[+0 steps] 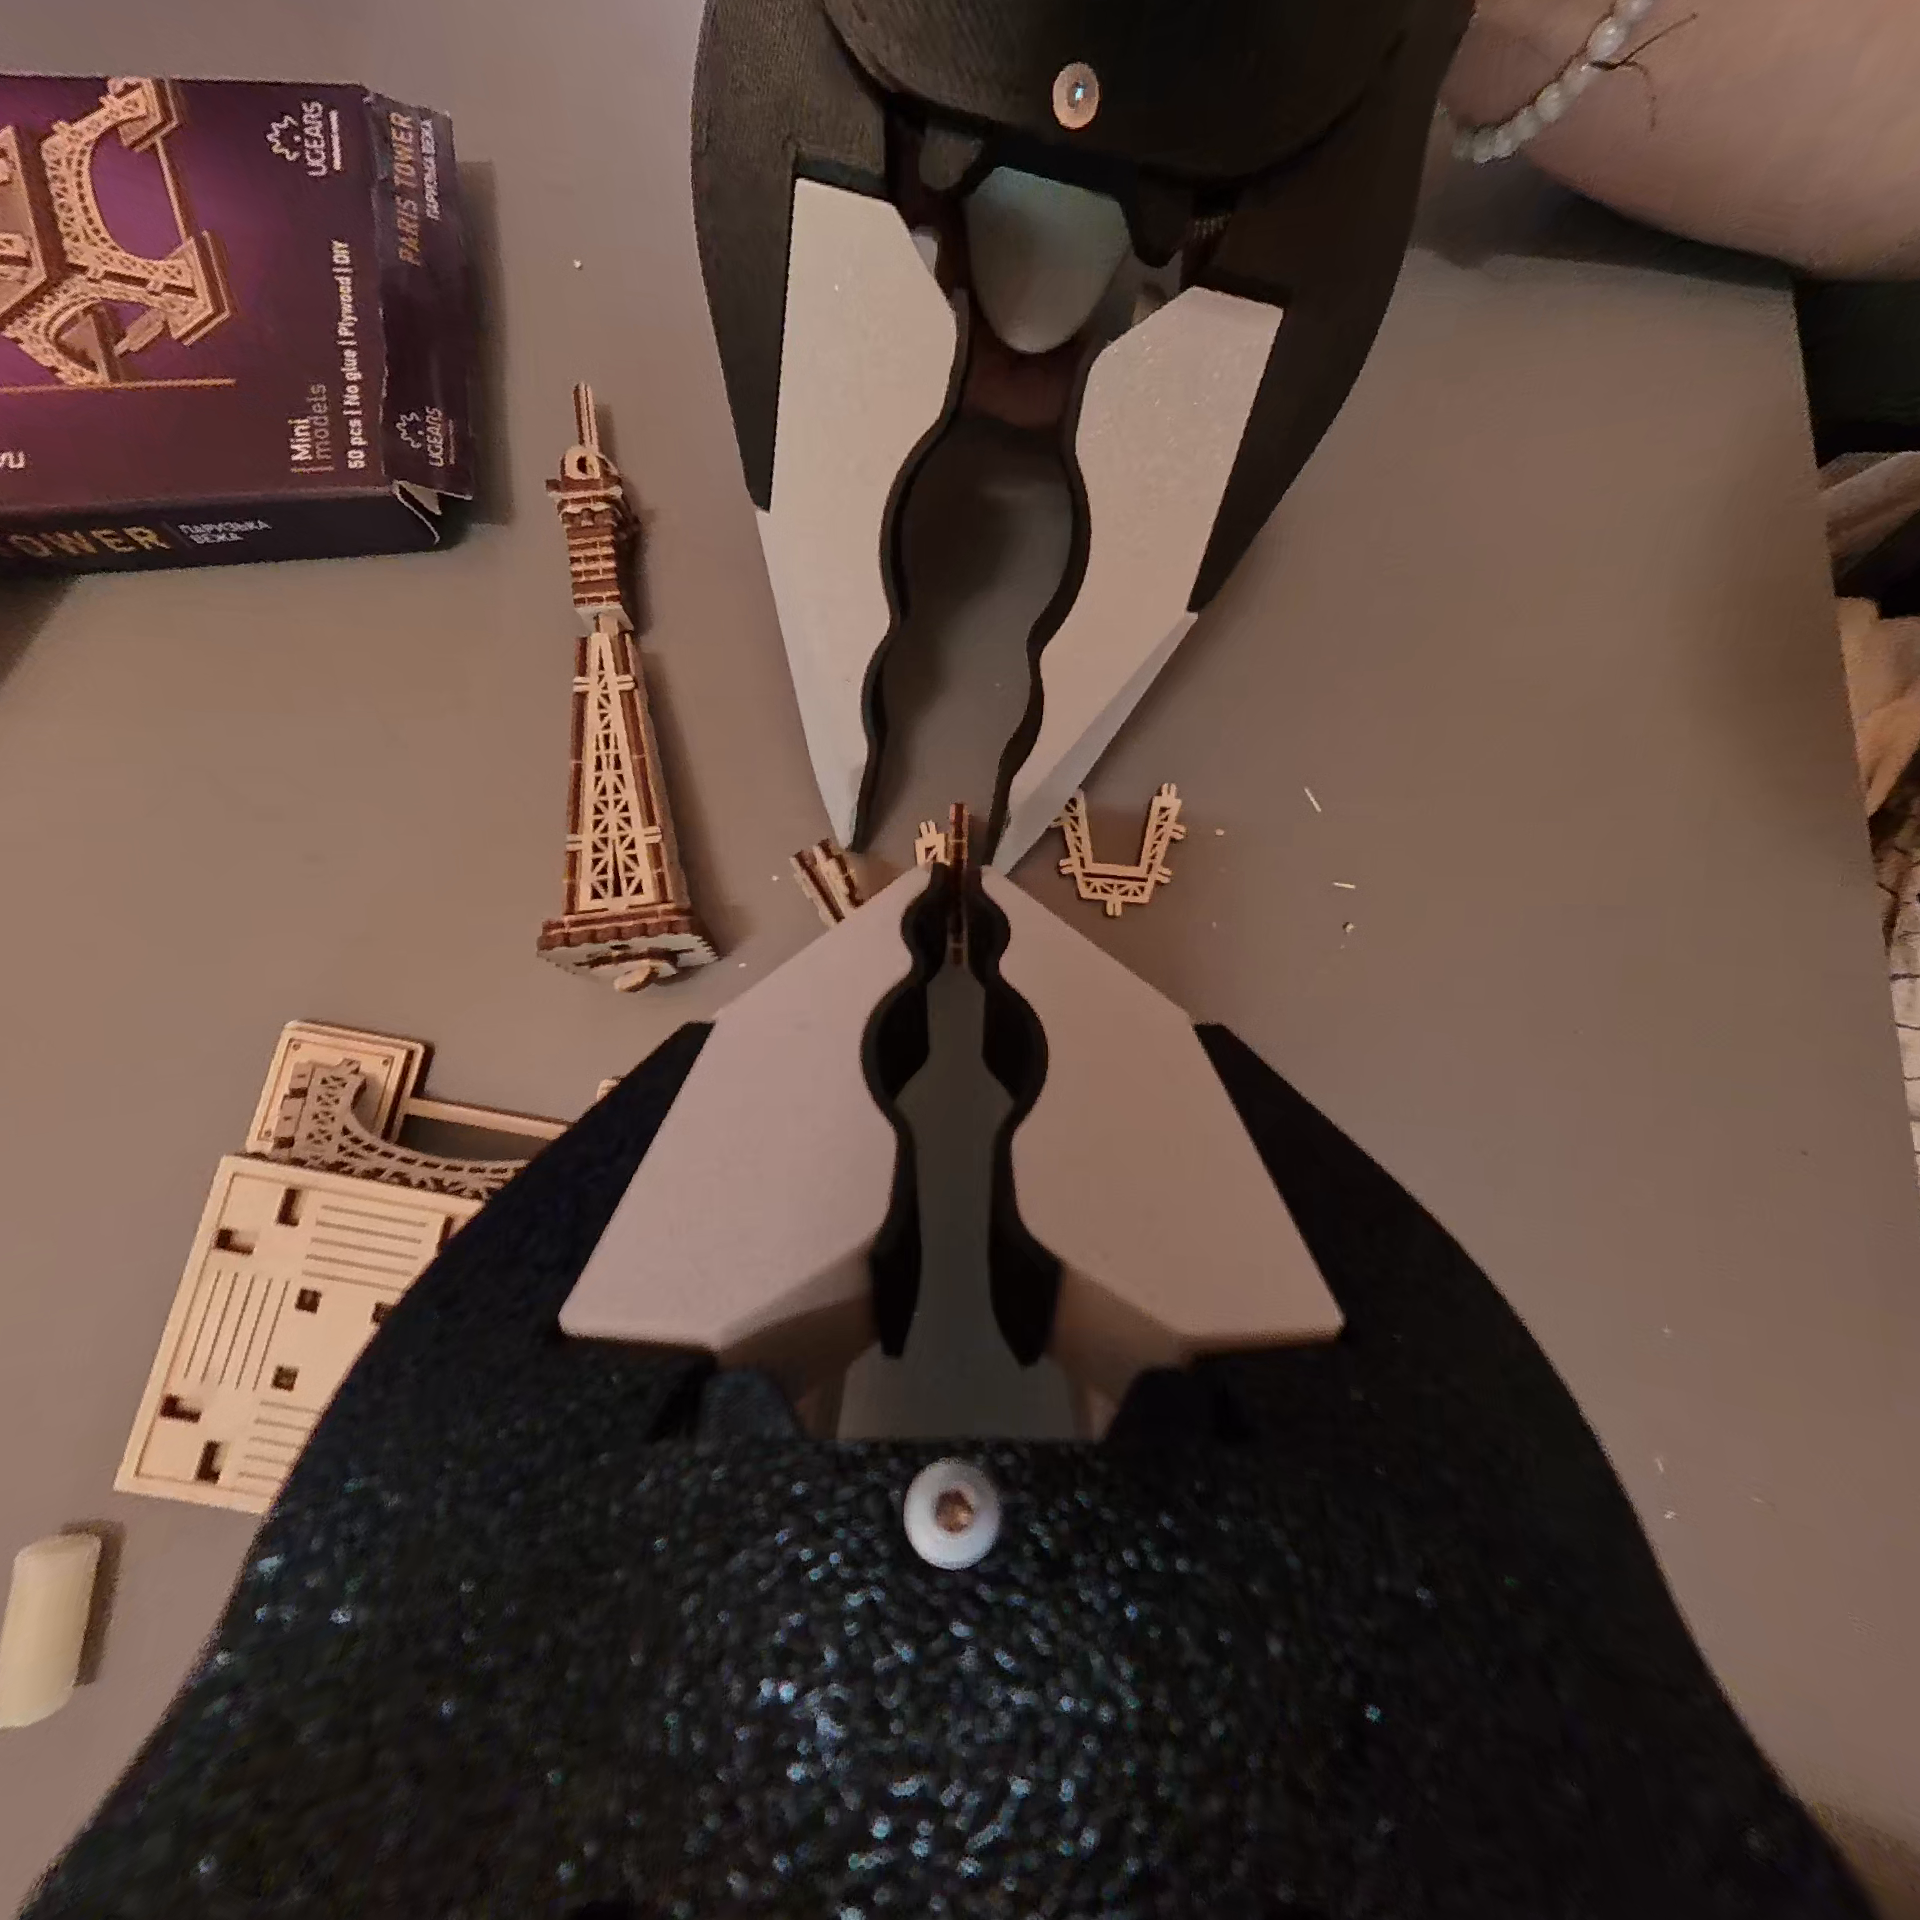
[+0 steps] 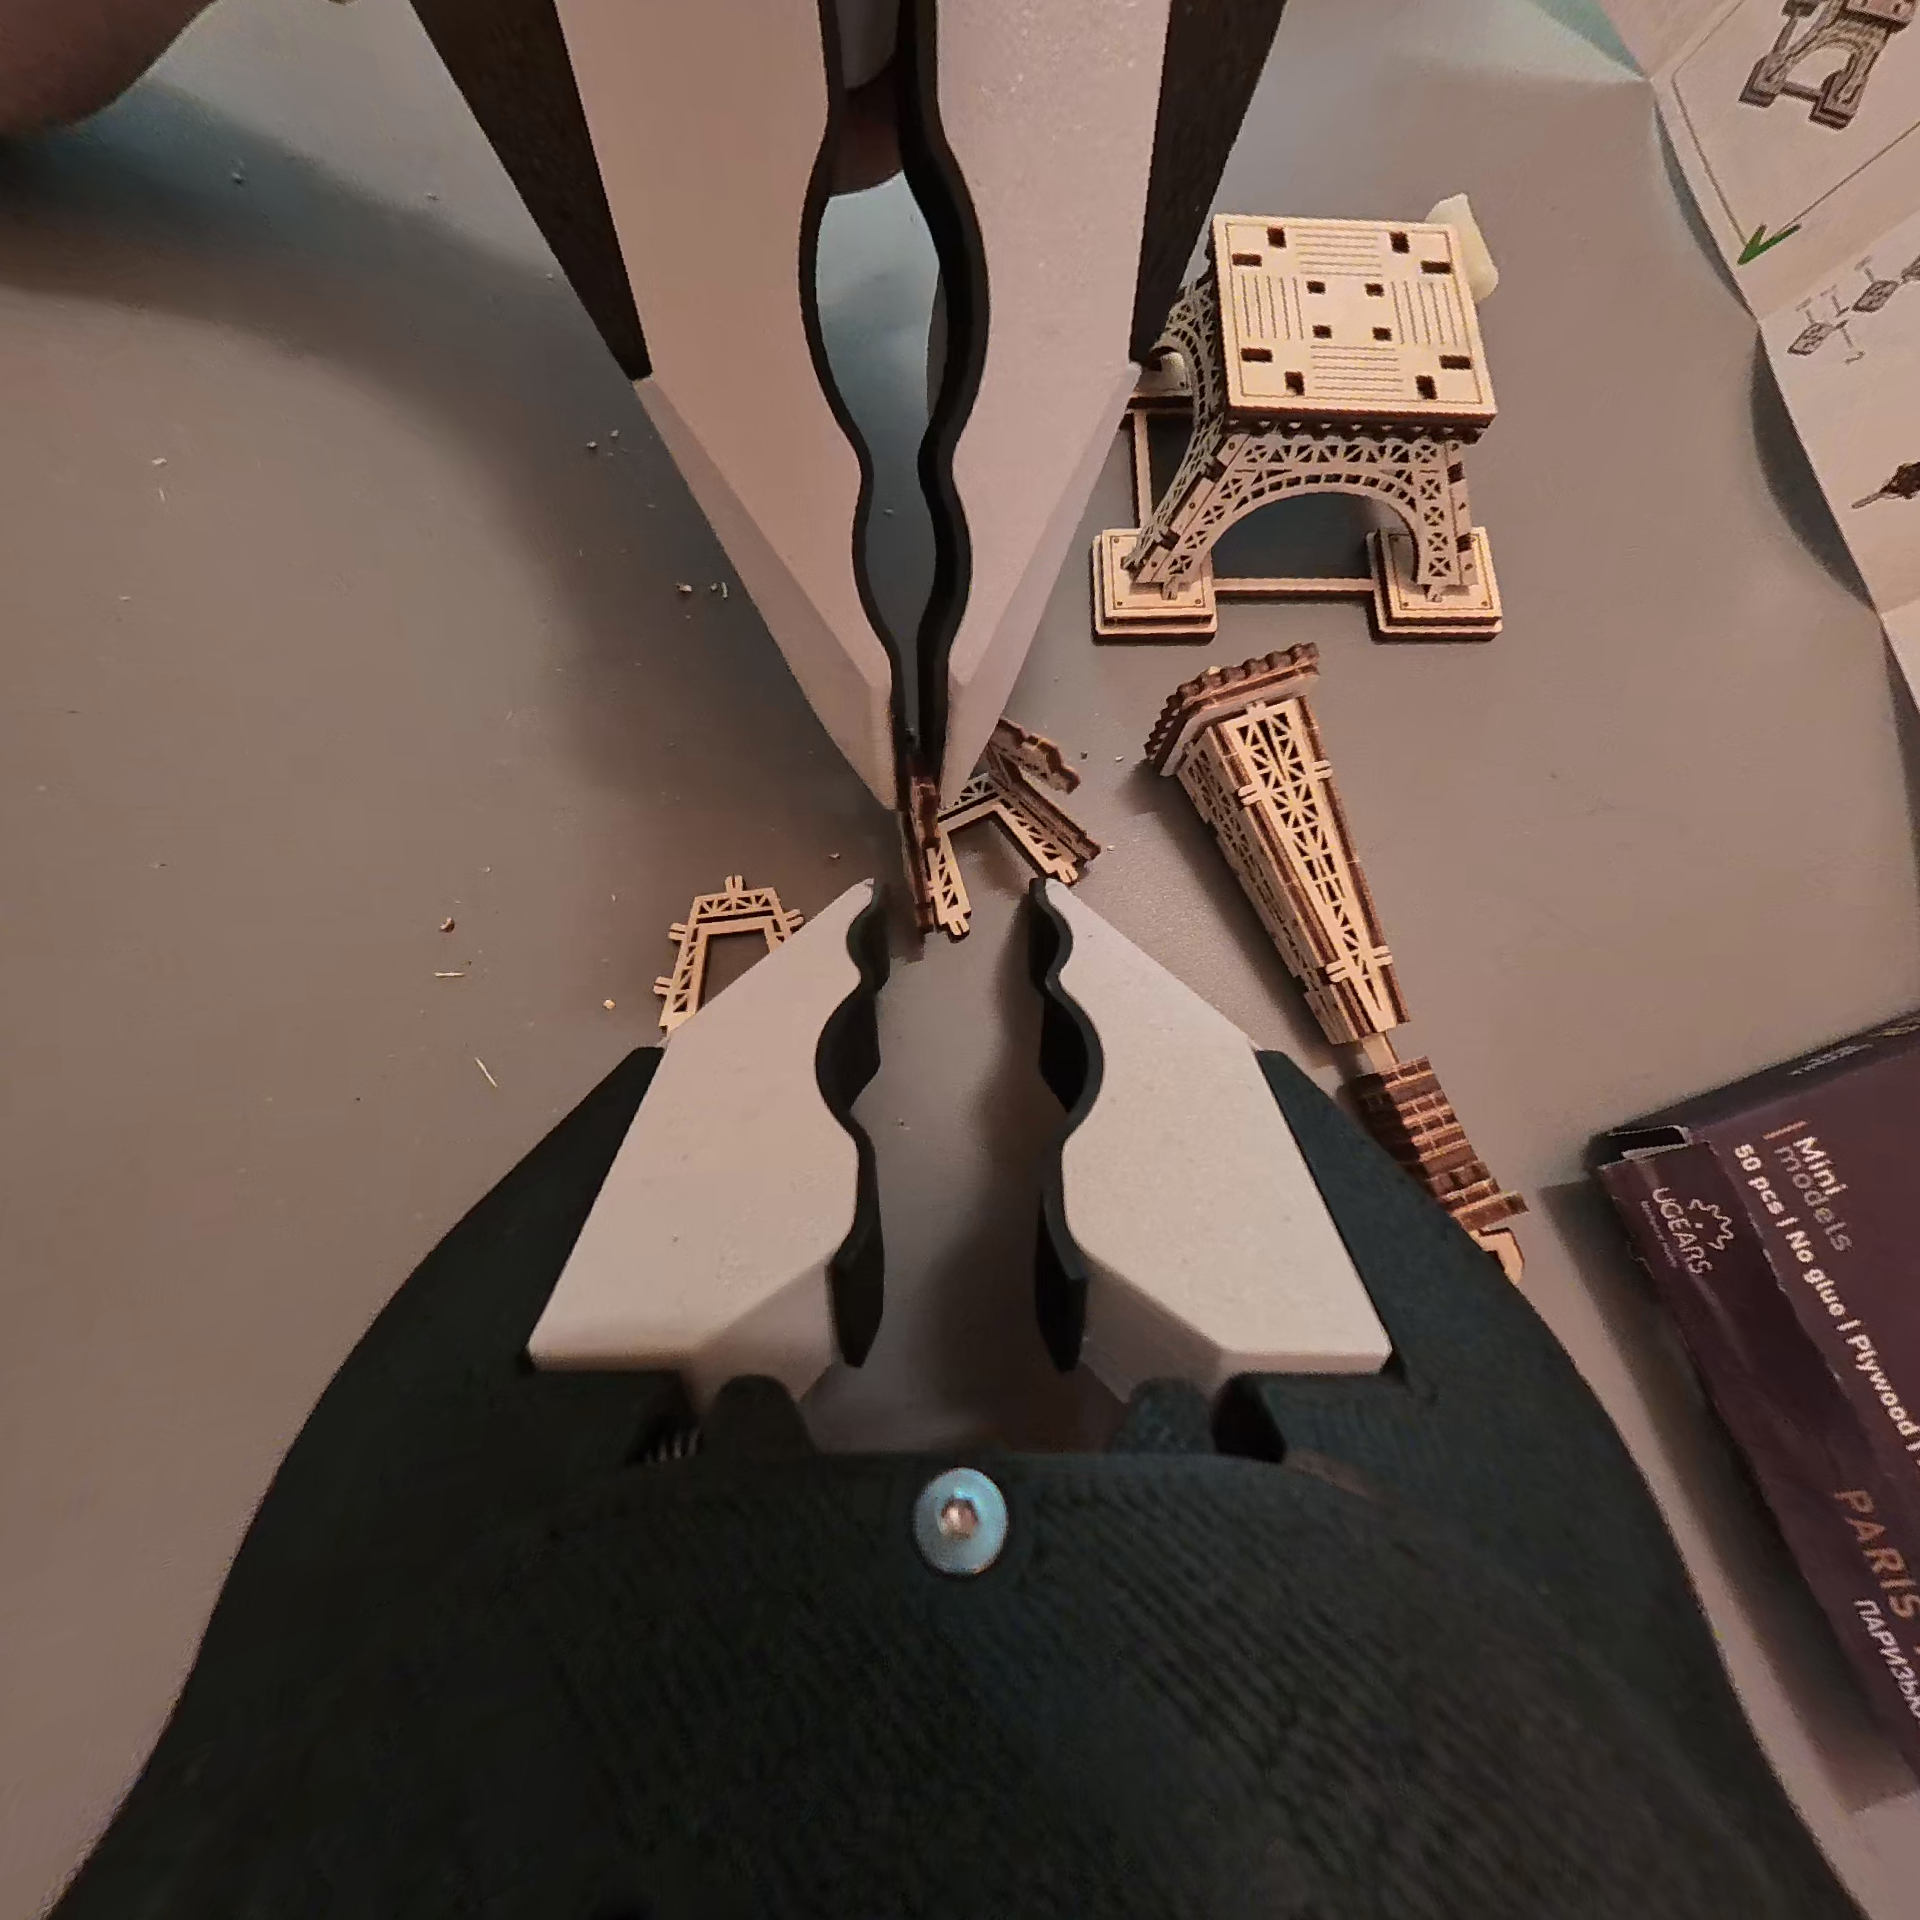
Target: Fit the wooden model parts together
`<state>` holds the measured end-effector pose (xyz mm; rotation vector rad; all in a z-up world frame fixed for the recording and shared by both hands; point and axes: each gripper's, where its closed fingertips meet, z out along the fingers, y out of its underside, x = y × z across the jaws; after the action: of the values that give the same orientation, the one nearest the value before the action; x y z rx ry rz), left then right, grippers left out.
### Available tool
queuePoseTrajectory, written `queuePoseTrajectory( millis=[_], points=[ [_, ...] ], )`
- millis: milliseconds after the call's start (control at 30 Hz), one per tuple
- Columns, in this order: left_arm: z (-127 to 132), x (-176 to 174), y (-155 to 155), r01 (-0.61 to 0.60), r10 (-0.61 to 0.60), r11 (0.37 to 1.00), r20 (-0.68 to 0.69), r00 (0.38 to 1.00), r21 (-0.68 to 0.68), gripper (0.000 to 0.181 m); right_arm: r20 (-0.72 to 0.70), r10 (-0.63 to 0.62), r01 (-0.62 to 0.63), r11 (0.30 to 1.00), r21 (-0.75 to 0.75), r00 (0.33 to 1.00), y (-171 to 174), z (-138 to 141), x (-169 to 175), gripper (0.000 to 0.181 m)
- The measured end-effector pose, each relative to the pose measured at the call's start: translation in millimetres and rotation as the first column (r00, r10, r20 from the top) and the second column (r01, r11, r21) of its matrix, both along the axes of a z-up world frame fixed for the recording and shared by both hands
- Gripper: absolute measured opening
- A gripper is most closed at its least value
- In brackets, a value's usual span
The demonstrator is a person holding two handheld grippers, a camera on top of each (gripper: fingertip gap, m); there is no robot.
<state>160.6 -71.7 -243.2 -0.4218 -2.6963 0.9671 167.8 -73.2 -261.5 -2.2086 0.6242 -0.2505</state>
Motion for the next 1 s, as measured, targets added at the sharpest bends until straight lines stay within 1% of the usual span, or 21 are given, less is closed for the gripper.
queuePoseTrajectory(
  millis=[167,200,333,533,733,800,900,1000],
  points=[
    [-0.9,1.8,-1.1,-0.005,0.005,1.000,0.003,1.000,-0.001,0.001,0.003,0.000,0.000,1.000,-0.003,1.000,0.0,-0.1,0.0,0.024],
    [-0.8,1.7,-1.1,-0.005,0.005,1.000,0.001,1.000,-0.003,0.001,0.001,0.009,-0.009,1.000,-0.001,1.000,0.7,0.0,-1.2,0.021],
    [-0.8,1.1,-0.7,-0.004,0.004,1.000,-0.011,1.000,-0.007,0.001,0.009,0.023,-0.023,1.000,-0.007,1.000,1.9,-0.2,-3.1,0.020],
    [-0.1,1.7,0.0,-0.001,0.001,1.000,0.002,1.000,-0.013,0.001,0.005,0.019,-0.019,1.000,-0.004,1.000,1.6,-0.2,-2.5,0.019],
    [2.0,-0.3,-1.0,-0.001,0.000,1.000,-0.016,1.000,-0.021,0.000,0.006,0.009,-0.009,1.000,-0.005,1.000,0.9,-0.3,-1.2,0.016],
    [6.4,-2.5,-2.6,-0.003,0.002,0.999,-0.028,1.000,-0.035,0.001,0.003,0.017,-0.017,1.000,-0.002,1.000,1.4,-0.1,-2.2,0.018],
    [1.4,-0.5,-1.2,-0.001,0.001,1.000,-0.002,1.000,-0.006,0.001,0.000,0.022,-0.022,1.000,0.000,1.000,1.8,-0.1,-3.0,0.020],
    [-1.0,-1.6,-1.8,-0.001,0.001,1.000,-0.016,1.000,-0.004,0.001,0.001,0.025,-0.025,1.000,-0.001,1.000,2.0,0.0,-3.4,0.021]
  ],
)
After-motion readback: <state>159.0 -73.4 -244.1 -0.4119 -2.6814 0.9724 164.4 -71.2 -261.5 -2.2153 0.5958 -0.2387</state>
